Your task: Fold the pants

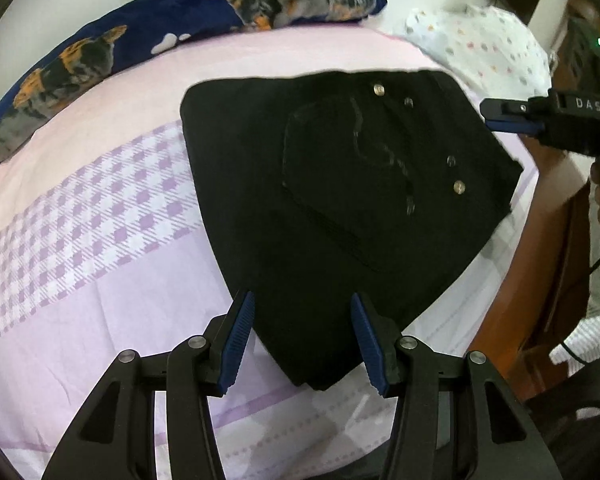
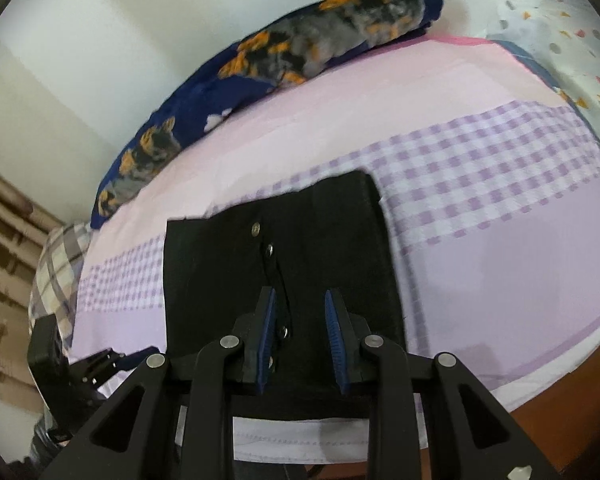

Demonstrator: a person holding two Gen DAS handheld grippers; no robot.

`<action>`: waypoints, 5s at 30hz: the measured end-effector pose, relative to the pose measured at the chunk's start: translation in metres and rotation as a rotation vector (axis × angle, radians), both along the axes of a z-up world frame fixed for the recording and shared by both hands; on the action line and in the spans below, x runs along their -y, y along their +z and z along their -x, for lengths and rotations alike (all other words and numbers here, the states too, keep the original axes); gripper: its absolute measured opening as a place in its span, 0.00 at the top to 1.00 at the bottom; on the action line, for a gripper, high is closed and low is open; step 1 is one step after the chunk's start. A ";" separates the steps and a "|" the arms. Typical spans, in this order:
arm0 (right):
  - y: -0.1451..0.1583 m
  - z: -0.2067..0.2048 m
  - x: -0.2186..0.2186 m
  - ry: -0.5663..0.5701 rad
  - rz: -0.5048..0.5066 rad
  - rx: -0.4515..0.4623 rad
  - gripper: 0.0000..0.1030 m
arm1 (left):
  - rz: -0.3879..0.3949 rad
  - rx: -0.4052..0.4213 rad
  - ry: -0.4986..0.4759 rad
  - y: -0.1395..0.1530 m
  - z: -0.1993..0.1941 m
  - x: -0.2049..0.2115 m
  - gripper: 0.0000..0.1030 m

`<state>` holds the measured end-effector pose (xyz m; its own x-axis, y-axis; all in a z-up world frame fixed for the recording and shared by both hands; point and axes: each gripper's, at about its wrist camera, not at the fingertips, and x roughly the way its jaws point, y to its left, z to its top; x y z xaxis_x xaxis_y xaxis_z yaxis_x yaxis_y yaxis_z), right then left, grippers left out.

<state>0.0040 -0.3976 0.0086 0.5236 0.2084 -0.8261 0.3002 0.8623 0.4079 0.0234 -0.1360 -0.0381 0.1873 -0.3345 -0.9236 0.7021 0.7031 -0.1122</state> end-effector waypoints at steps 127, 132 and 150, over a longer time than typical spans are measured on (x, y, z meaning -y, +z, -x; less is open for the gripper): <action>-0.018 -0.091 -0.078 0.198 -0.386 0.052 0.81 | 0.220 0.016 0.441 0.054 -0.104 -0.121 0.93; -0.017 -0.110 -0.090 0.212 -0.398 0.056 0.81 | 0.217 0.031 0.459 0.060 -0.119 -0.134 0.93; -0.024 -0.193 -0.097 0.206 -0.392 0.045 0.81 | 0.211 0.031 0.476 0.052 -0.206 -0.132 0.93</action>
<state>0.1973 -0.3011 -0.0154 0.4717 0.6050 -0.6415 0.1128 0.6801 0.7244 0.2292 -0.0044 0.0137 0.3903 -0.3839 -0.8368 0.3152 0.9097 -0.2703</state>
